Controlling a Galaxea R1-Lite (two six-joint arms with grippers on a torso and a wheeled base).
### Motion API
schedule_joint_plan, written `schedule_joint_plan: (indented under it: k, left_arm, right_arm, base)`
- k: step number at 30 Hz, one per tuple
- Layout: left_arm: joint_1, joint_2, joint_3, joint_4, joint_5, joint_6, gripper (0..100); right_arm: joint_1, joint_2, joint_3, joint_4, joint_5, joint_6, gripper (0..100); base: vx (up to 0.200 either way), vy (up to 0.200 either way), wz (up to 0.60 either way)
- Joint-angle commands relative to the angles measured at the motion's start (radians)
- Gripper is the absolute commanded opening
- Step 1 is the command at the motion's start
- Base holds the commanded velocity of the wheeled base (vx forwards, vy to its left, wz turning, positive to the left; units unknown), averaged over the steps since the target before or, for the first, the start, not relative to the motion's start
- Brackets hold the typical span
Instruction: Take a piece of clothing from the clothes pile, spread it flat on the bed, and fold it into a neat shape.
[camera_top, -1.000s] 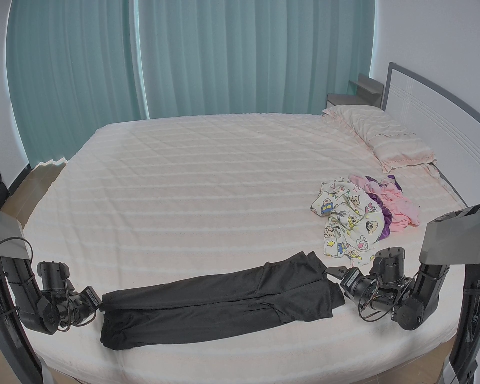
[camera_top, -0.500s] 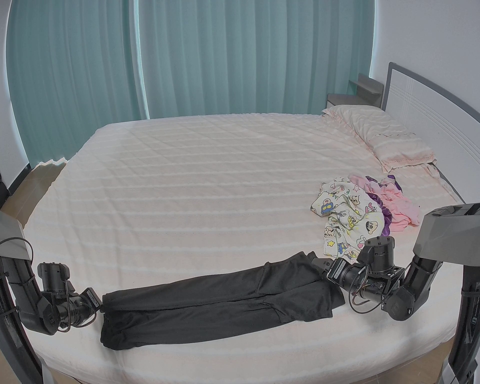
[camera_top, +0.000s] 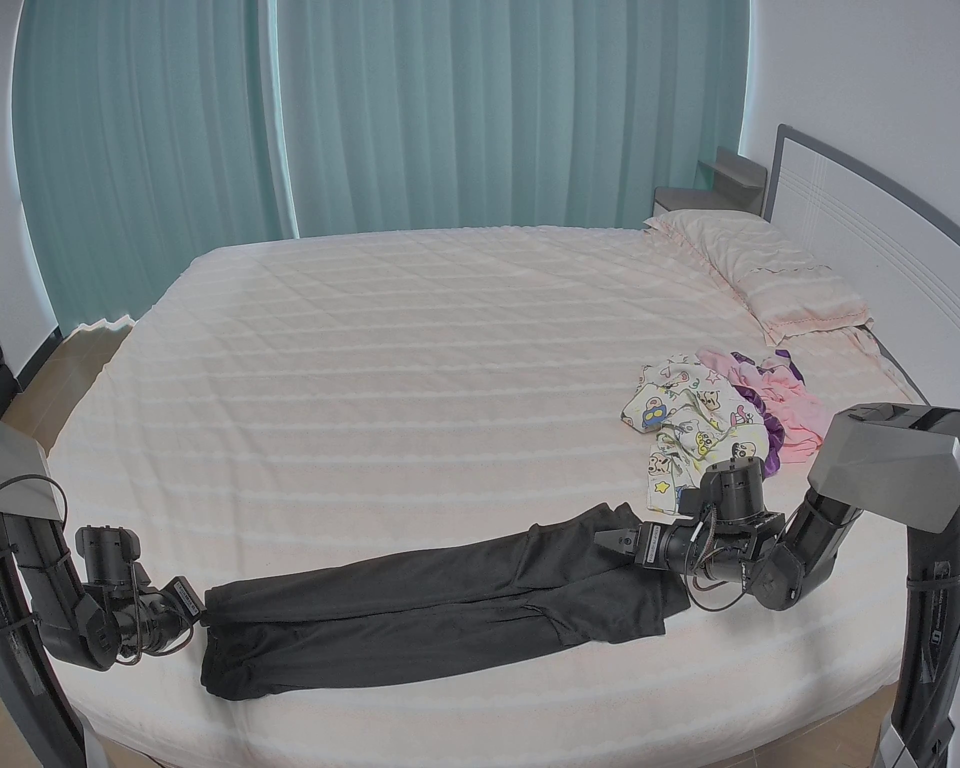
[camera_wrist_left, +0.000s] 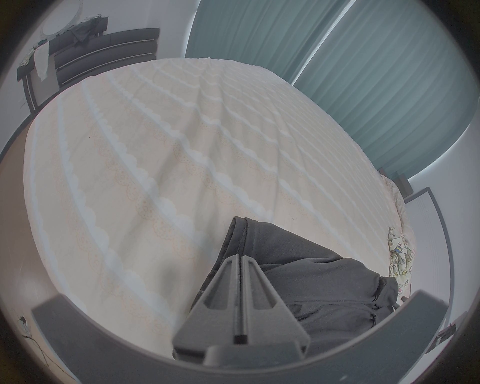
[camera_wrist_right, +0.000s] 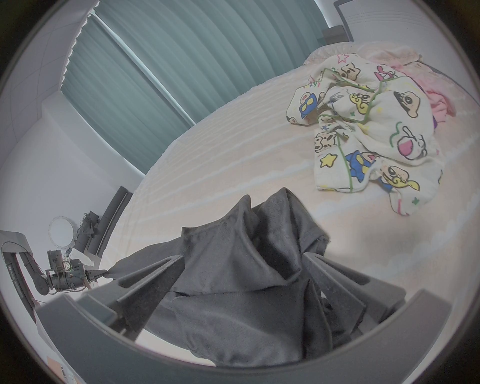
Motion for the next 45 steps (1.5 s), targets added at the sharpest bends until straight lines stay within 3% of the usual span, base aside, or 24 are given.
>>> schedule_joint_plan:
  k: [1,9,10,22,32,45]
  left_arm:
    - [0.0,0.003,0.0,0.0,0.0,0.0,0]
    - [0.0,0.003,0.0,0.0,0.0,0.0,0]
    - [0.0,0.003,0.0,0.0,0.0,0.0,0]
    - [0.0,0.002,-0.001,0.0,0.0,0.0,0]
    - [0.0,-0.038,-0.024,-0.003,0.002,-0.04,0]
    - [0.005,-0.041,-0.057,-0.046,0.002,-0.092,0]
  right_arm:
    - [-0.01,0.015,-0.073,0.051,0.008,-0.013,100]
    - [-0.013,0.046,-0.108,0.09,0.009,-0.022,100]
    - [-0.013,0.05,-0.108,0.09,0.009,-0.03,0]
    - [-0.017,0.081,-0.111,0.085,0.009,-0.059,0]
    - [-0.046,0.013,-0.142,0.076,0.011,-0.001,0]
    - [-0.048,0.001,-0.132,0.042,0.011,0.011,0]
  base:
    - [0.0,0.0,0.0]
    - [0.0,0.0,0.0]
    - [0.0,0.0,0.0]
    - [0.0,0.0,0.0]
    - [0.0,0.0,0.0]
    - [0.0,0.0,0.0]
